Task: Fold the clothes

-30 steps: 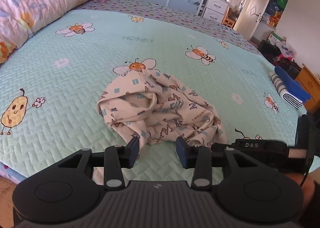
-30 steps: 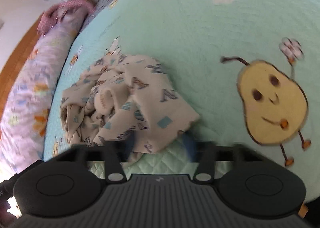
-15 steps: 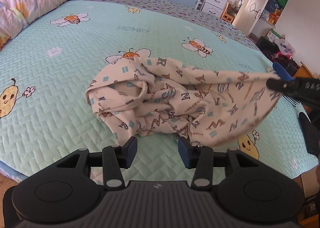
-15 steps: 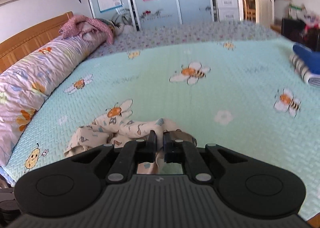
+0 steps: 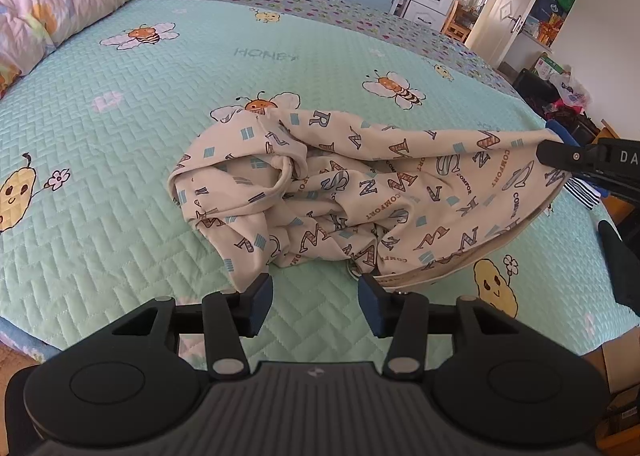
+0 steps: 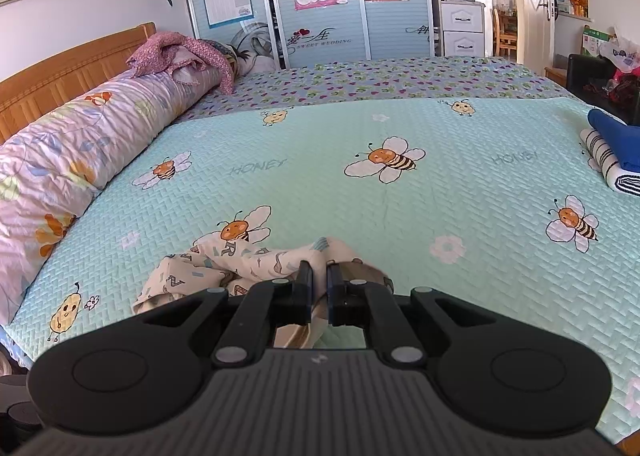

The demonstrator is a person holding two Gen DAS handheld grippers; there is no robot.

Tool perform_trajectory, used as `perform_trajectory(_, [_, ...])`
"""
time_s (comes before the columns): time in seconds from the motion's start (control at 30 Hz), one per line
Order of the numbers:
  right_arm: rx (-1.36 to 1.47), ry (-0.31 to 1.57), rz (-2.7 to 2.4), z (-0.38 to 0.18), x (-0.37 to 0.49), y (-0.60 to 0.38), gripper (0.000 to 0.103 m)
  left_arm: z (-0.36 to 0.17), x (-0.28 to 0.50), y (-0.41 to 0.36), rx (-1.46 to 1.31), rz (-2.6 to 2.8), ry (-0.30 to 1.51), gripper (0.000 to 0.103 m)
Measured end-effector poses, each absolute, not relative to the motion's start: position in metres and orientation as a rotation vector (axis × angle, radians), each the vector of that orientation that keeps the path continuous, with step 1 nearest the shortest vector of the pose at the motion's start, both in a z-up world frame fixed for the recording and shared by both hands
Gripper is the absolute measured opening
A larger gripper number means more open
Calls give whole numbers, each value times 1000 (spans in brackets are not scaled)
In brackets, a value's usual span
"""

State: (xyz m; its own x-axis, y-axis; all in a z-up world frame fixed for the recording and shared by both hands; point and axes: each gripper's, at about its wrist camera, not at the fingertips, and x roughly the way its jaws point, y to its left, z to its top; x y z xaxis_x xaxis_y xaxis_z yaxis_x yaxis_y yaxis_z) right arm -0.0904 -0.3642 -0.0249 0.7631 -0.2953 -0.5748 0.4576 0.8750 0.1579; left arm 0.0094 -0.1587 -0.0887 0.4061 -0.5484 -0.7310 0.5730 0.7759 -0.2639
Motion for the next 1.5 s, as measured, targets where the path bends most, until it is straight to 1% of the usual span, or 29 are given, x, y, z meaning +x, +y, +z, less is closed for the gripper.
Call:
perform_trajectory(0.6, [288,598,-452,-32,-88,-367,8,-90,10,-155,28,-694,935,52])
perform_trajectory(1.1, [274,583,-458,-25,-93,-369,8,-93,10,-156,29,-692,941,54])
perform_trajectory(1.27, [299,563,-500,-23,-99,-391,8,-94,15,-154,24,-685,948,55])
perform_trajectory(1.4, [368,496,-599,-12,-118,-433,8,-94,22,-150,17,-677,950,55])
perform_trajectory(1.43, [372,486,-625,-11,-124,-441,9,-94,24,-150,12,-675,952,55])
perform_trajectory(1.5, [370,482,-682,-15,-133,-454,14,-97,27,-149,7,-671,958,56])
